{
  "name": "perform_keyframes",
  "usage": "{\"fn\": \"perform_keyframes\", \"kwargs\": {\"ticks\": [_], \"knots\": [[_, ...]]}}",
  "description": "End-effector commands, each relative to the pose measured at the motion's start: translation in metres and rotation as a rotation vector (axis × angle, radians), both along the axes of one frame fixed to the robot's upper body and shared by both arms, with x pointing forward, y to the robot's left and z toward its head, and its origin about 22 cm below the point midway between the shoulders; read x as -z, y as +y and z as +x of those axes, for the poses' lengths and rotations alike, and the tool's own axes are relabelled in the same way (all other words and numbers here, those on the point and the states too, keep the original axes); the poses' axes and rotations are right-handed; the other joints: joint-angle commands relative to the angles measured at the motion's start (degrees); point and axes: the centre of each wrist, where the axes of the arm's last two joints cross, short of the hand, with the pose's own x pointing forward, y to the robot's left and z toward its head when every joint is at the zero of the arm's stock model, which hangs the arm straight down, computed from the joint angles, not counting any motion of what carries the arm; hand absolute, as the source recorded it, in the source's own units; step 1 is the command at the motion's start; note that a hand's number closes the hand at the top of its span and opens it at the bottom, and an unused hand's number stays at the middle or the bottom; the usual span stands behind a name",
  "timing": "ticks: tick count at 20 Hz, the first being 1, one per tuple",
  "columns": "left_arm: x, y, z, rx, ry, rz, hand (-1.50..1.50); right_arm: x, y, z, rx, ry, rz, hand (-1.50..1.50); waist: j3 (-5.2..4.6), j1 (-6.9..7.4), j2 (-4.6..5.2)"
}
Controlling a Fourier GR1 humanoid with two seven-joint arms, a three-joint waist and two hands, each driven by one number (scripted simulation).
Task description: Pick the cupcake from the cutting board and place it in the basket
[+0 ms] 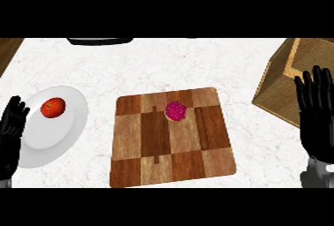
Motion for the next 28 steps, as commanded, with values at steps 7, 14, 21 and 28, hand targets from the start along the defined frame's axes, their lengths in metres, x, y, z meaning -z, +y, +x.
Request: {"fn": "perform_keyframes", "kwargs": {"ticks": [7, 14, 21, 28], "knots": [[-0.007, -0.047, 0.031, 0.231, 0.112, -0.083, 0.0, -0.102, 0.103, 0.056, -0.811, -0.366, -0.354, 1.5, -2.11, 9.18, 0.28], [-0.015, -0.04, 0.054, 0.215, 0.237, -0.139, 0.0, -0.045, 0.209, 0.048, -1.139, -0.503, -0.451, -1.5, -1.44, 4.1, -0.67], [-0.025, -0.045, 0.067, 0.178, 0.268, -0.151, 0.0, -0.11, 0.258, 0.057, -1.078, -0.305, -0.7, -1.5, -1.53, 1.75, -1.75], [-0.015, -0.044, 0.065, 0.151, 0.295, -0.155, 0.0, -0.204, 0.22, 0.079, -0.67, -0.269, -1.296, -1.5, -1.69, 0.65, -2.45]]}}
